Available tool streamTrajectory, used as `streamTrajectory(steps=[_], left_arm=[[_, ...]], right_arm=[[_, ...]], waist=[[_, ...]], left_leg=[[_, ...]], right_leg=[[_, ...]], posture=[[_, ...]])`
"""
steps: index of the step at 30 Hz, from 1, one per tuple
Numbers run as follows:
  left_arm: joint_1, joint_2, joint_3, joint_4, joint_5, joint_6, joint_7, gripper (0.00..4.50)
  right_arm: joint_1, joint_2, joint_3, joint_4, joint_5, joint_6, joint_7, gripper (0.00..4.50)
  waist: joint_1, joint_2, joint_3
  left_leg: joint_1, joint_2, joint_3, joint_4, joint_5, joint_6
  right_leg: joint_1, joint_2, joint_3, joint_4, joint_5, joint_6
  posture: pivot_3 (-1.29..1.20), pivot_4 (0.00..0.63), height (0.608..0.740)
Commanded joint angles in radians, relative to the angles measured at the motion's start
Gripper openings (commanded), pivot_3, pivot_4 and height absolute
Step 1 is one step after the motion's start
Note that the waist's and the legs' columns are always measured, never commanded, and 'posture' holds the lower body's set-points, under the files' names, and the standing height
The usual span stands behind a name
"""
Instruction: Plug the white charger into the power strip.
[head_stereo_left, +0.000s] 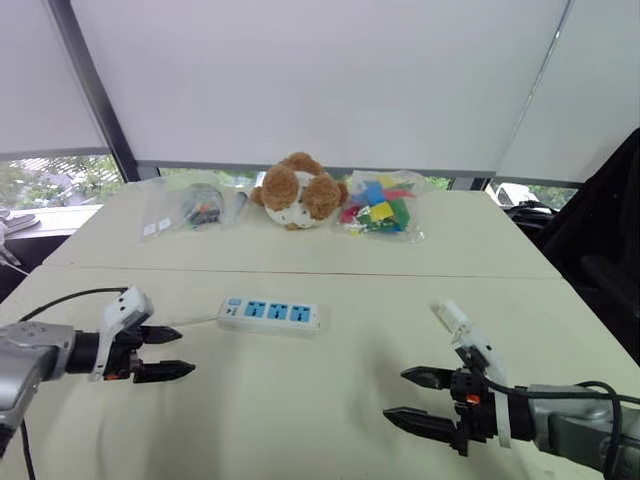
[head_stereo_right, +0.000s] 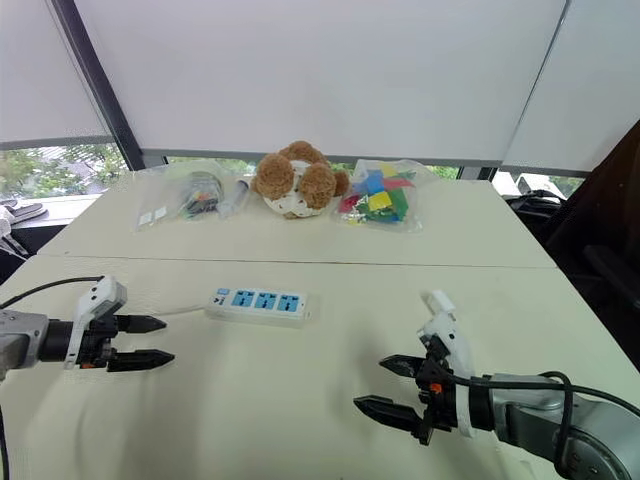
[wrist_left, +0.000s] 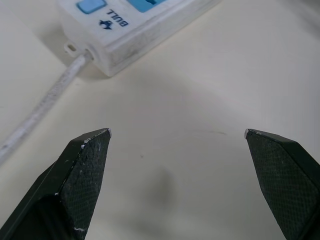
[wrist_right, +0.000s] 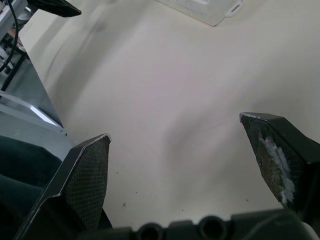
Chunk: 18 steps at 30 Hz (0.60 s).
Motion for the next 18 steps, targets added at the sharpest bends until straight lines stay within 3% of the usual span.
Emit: streamTrajectory(steps=[1,7,12,18], left_arm=[[-0.030,0.001,0.023,0.012,0.016,-0.018,0.028,4.43],[-0.056,-0.017,0.022,0.029,0.015,0.003,0.057,4.43],[-0.087,-0.053,0.036,0.030,0.056,-0.010,0.180,4.43],[-0.052,-0.047,0.030,0.049,0.111,-0.154,0.173,4.43]], right_arm=[[-0.005,0.009,-0.009,-0.007,-0.006,-0.022,0.004,4.50],[-0.011,0.010,-0.006,-0.007,-0.034,-0.025,-0.007,4.50],[-0.021,0.013,0.011,0.001,-0.071,-0.033,-0.015,4.50],[-0.036,0.026,0.021,0.012,-0.088,-0.036,-0.012,4.50]], waist=[[0.001,0.000,0.000],[0.002,0.000,0.000],[0.002,0.000,0.000],[0.001,0.000,0.000]], left_leg=[[0.000,0.000,0.000,0.001,0.000,0.000],[0.000,0.000,0.000,0.001,0.000,0.000],[0.000,0.000,0.000,0.002,0.000,0.000],[-0.001,0.000,0.000,0.002,0.000,0.000]], right_leg=[[0.000,0.000,0.000,0.000,0.000,0.000],[0.000,0.000,0.000,0.000,0.000,0.000],[0.000,0.000,0.000,0.000,0.000,0.000],[0.000,0.000,0.000,0.000,0.000,0.000]], posture=[[0.00,0.150,0.739],[0.00,0.150,0.739],[0.00,0.150,0.739],[0.00,0.150,0.739]])
